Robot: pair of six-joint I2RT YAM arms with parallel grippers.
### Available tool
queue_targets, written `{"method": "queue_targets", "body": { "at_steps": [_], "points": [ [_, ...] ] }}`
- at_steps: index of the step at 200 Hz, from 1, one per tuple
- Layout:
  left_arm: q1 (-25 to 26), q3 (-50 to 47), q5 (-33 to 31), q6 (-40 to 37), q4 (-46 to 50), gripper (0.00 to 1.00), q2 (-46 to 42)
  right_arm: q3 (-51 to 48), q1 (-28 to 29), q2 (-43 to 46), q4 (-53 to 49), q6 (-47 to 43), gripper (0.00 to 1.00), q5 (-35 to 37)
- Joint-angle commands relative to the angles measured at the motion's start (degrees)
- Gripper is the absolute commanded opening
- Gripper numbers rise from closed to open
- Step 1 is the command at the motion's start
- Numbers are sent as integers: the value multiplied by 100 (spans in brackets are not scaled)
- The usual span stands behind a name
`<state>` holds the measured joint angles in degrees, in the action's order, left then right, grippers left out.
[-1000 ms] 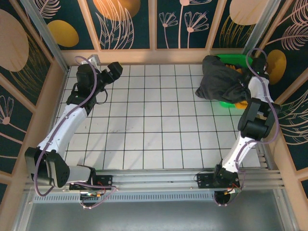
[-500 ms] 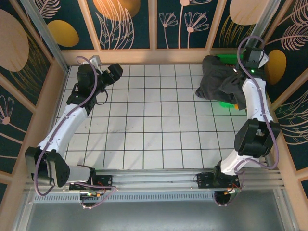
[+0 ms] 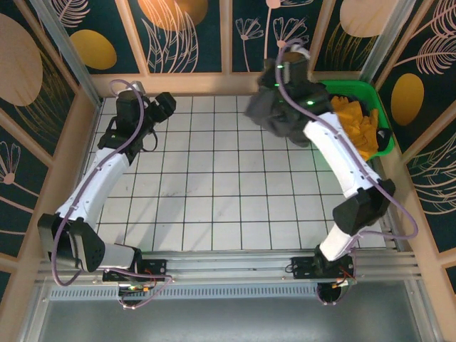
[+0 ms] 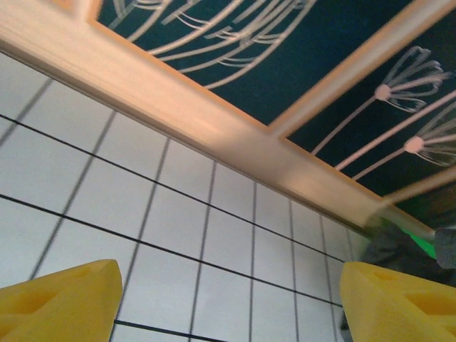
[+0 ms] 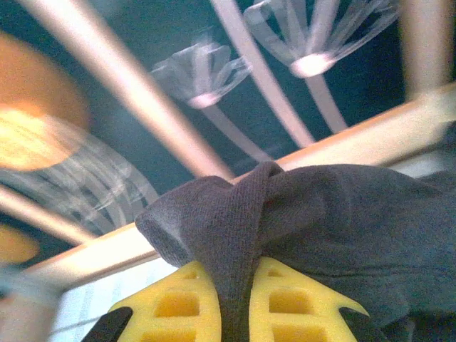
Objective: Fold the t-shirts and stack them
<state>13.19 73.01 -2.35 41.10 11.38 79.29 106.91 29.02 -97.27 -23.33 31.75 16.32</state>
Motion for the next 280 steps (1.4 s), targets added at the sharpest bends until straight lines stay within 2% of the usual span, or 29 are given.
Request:
{"method": "queue_targets", "body": {
  "at_steps": [1, 12, 27, 38, 53, 69, 83, 101, 104, 135, 154, 173, 201, 220, 240, 260, 280],
  "points": [
    [34, 397, -1097, 58, 912, 81, -118, 540, 598, -900, 101, 403, 0, -478],
    [32, 488, -1344, 56, 1134, 83, -138, 1104, 792, -1558, -170, 405, 0, -1134],
    [30, 495, -1481, 57, 1267, 84, -191, 2296, 894, -2629, -918, 310, 28, -2233],
    [34, 478, -1454, 76, 1324, 84, -224, 3314, 895, -3341, -1640, 246, 42, -2786],
    [32, 418, -1396, 139, 1422, 84, -247, 4079, 904, -3773, -2137, 13, 55, -2856],
    [30, 280, -1282, 235, 1469, 84, -266, 3506, 866, -3415, -1885, -228, 64, -2527],
    [33, 159, -1111, 346, 1495, 84, -241, 2181, 653, -2692, -1202, -168, 64, -2381],
    [32, 66, -918, 567, 1543, 83, -156, 608, 263, -1938, -488, 296, 60, -2397],
    [34, 56, -878, 611, 1532, 83, -135, 407, 42, -1855, -421, 376, 59, -2412],
    [17, 20, -73, 1135, 1241, 81, 408, -855, -730, -1501, -42, 832, 53, -2318],
    [-34, 18, 396, 1539, 1048, 79, 955, -1017, -955, -1653, 92, 910, 52, -2375],
    [-246, 90, 460, 1890, 1163, 78, 1391, -853, -1089, -1997, 7, 973, 53, -2366],
    [-679, 169, 625, 1925, 875, 79, 1845, -309, -1190, -2522, -298, 917, 56, -2352],
    [-800, 372, 673, 1789, 1239, 79, 2327, -20, -1210, -2796, -615, 884, 56, -2302],
    [-801, 153, 621, 1773, 1529, 80, 2368, -84, -1250, -2817, -797, 870, 59, -2252],
    [-803, -417, 726, 1824, 1159, 79, 2188, -385, -1306, -2728, -723, 824, 61, -2357],
    [-801, -551, 909, 1735, 859, 75, 2298, -521, -1355, -2733, -748, 759, 61, -2435]
  ]
}}
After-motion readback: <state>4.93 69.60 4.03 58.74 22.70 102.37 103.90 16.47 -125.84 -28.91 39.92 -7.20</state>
